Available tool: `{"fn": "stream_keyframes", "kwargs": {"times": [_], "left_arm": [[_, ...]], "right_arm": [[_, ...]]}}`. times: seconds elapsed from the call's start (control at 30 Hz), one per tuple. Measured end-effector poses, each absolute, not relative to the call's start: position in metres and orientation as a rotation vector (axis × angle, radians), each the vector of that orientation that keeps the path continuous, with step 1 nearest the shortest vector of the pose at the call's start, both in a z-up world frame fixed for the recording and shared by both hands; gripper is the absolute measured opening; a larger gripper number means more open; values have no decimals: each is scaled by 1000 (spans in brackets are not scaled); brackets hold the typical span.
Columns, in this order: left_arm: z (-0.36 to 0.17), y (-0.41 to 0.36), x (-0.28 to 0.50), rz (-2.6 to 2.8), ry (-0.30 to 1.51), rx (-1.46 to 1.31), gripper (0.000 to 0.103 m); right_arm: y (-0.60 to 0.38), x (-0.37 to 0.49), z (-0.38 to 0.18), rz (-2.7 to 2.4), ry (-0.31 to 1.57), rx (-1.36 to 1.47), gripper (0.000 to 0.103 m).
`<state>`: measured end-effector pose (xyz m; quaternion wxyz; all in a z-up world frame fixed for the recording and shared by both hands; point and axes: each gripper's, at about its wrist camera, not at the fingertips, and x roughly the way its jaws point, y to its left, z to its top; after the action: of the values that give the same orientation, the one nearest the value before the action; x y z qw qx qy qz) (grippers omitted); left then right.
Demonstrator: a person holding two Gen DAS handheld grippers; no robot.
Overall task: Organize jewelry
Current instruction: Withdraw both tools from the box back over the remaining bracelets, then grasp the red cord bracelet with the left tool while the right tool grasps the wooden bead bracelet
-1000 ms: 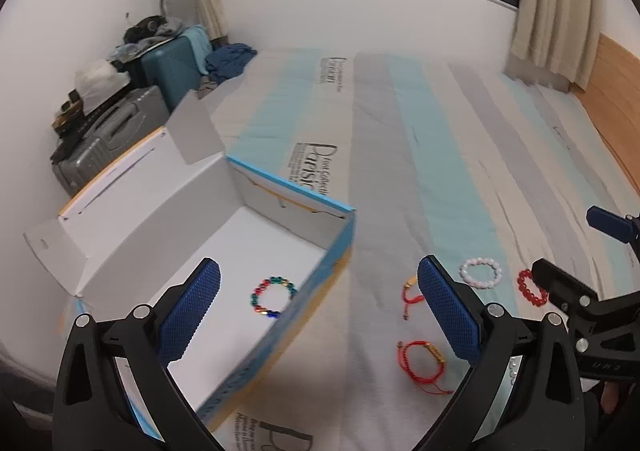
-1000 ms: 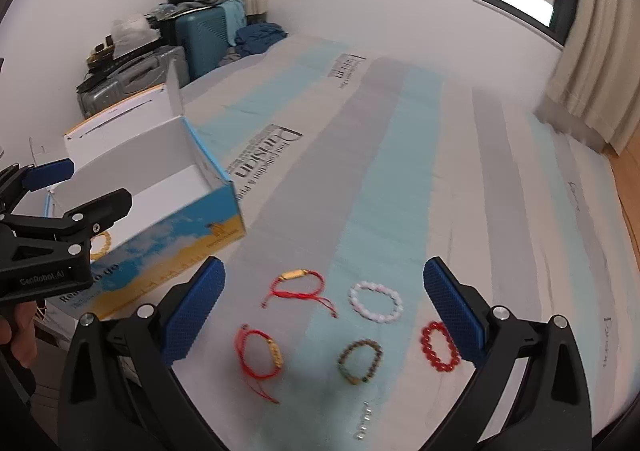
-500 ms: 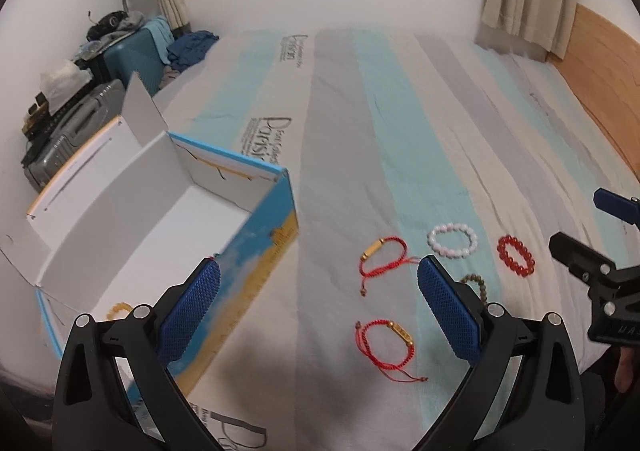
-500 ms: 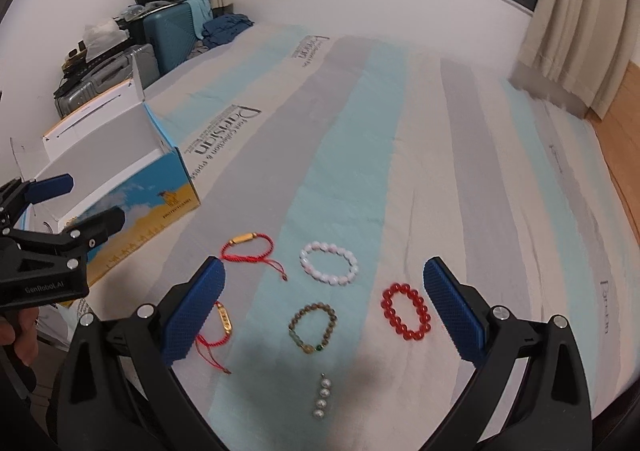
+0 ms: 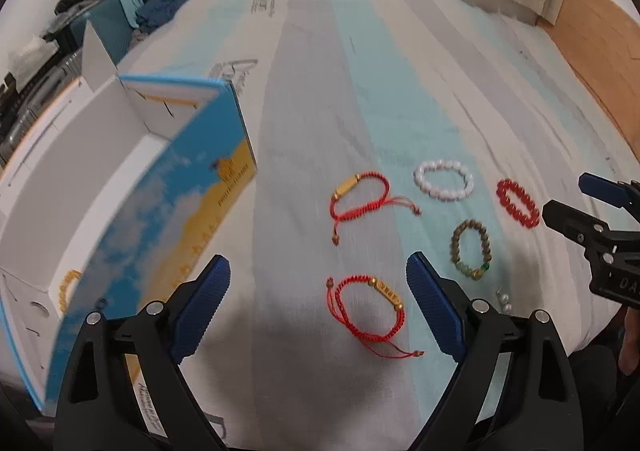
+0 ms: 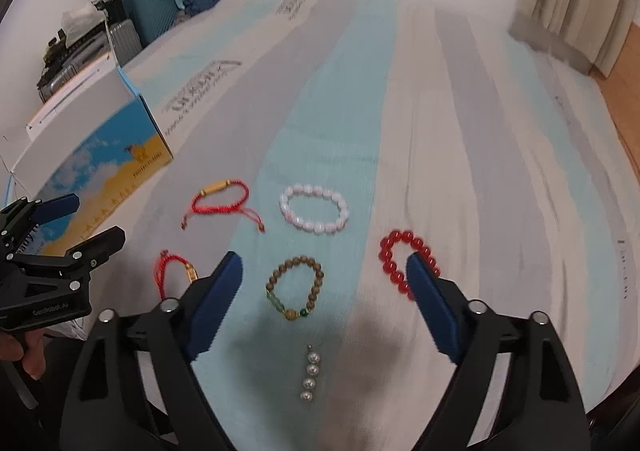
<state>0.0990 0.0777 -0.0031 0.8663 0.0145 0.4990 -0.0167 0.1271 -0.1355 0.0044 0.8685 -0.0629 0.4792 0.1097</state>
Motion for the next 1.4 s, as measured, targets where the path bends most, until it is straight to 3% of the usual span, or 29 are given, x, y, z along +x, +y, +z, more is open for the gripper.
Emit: {"fn": "stream_keyframes", "kwargs": {"times": [0.53, 0.67, 0.77, 0.83, 0.93, 1.4], "left_arm": [[-54, 74, 101, -33, 1129, 63, 89], [-66, 73, 102, -39, 1151, 64, 89], [-72, 72, 104, -59, 1167, 54, 82], [-76, 74, 105, -79, 1189, 44, 70], [-84, 74, 107, -94, 1209, 44, 64], [-104, 80, 110, -103, 1223, 57, 62]], "right_arm": [[-141, 135, -50, 213, 1095, -112, 77], [-142, 139, -60, 213, 1126, -102, 66], [-141, 143, -67, 214, 1144, -96, 59], [-142, 146, -72, 213, 1157, -91, 56], [-142, 148, -77, 210, 1170, -84, 52], [-142, 162, -104, 211, 1211, -65, 42]]}}
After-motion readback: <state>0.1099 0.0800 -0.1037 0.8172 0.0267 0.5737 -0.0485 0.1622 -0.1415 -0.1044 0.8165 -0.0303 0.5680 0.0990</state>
